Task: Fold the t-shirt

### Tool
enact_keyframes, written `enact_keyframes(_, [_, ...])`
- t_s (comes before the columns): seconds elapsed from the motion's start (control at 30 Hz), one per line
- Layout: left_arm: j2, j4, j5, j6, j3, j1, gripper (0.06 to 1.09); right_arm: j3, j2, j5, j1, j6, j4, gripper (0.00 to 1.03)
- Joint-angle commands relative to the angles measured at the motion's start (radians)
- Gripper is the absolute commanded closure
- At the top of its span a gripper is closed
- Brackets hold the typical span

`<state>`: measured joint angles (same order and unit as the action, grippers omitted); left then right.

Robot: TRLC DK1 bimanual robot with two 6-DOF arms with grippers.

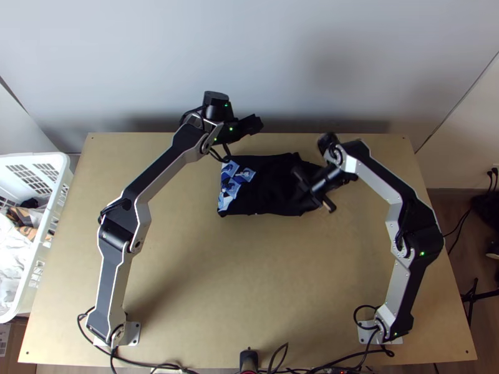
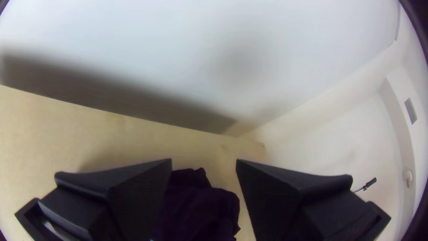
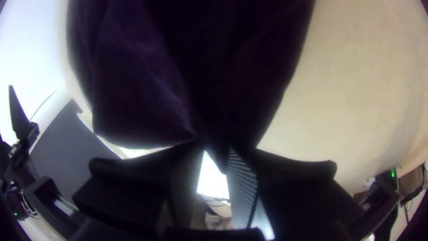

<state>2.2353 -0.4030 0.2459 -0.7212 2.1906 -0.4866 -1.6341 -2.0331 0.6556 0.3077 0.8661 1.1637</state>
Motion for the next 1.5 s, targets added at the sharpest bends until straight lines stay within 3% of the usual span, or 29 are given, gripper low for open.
enact_keyframes(0.0, [0.004, -0.002, 0.0, -0.001, 0.001, 0.01, 0.36, 0.149, 0.059, -0.027, 0.007, -0.093, 0.152, 0.79])
enact_keyframes(0.13, [0.012, -0.002, 0.0, -0.001, 0.001, 0.006, 0.36, 0.244, 0.125, -0.102, -0.009, -0.111, 0.159, 0.79])
enact_keyframes(0.27, [0.018, -0.002, 0.0, -0.001, 0.001, -0.001, 0.36, 0.24, 0.132, -0.349, -0.022, -0.122, 0.129, 0.79])
enact_keyframes(0.33, [0.018, -0.002, 0.0, -0.001, 0.001, -0.006, 0.36, 0.215, 0.139, -0.402, -0.028, -0.13, 0.128, 0.78])
enact_keyframes(0.43, [0.015, -0.005, 0.0, -0.001, 0.001, -0.003, 0.36, 0.174, 0.168, -0.453, -0.041, -0.142, 0.128, 0.64])
enact_keyframes(0.53, [0.014, -0.008, 0.0, 0.0, 0.001, 0.003, 0.36, 0.132, 0.189, -0.475, -0.064, -0.173, 0.111, 0.26])
enact_keyframes(0.57, [0.014, -0.01, 0.0, 0.002, 0.0, 0.003, 0.36, 0.114, 0.189, -0.518, -0.07, -0.188, 0.102, 0.16])
enact_keyframes(0.7, [0.014, -0.011, 0.0, 0.002, 0.0, 0.006, 0.36, 0.069, 0.189, -0.758, -0.07, -0.254, -0.013, 0.13])
enact_keyframes(0.73, [0.014, -0.011, 0.0, 0.002, 0.0, 0.005, 0.36, 0.059, 0.186, -0.771, -0.071, -0.271, -0.052, 0.14])
enact_keyframes(0.83, [0.015, -0.013, 0.0, 0.002, 0.0, 0.002, 0.36, 0.025, 0.148, -0.743, -0.099, -0.272, -0.176, 0.14])
enact_keyframes(0.93, [0.015, -0.011, 0.0, 0.002, 0.0, -0.001, 0.36, -0.017, 0.109, -0.645, -0.116, -0.286, -0.272, 0.14])
enact_keyframes(1.1, [0.015, -0.014, 0.0, 0.003, 0.0, -0.006, 0.36, -0.086, 0.028, -0.36, -0.185, -0.216, -0.414, 0.14])
enact_keyframes(1.2, [0.015, -0.02, 0.0, 0.005, -0.002, -0.006, 0.36, -0.164, -0.055, -0.264, -0.205, -0.168, -0.414, 0.14])
enact_keyframes(1.47, [0.015, -0.023, 0.0, 0.006, -0.002, 0.0, 0.36, -0.308, -0.216, -0.225, -0.222, -0.127, -0.366, 0.14])
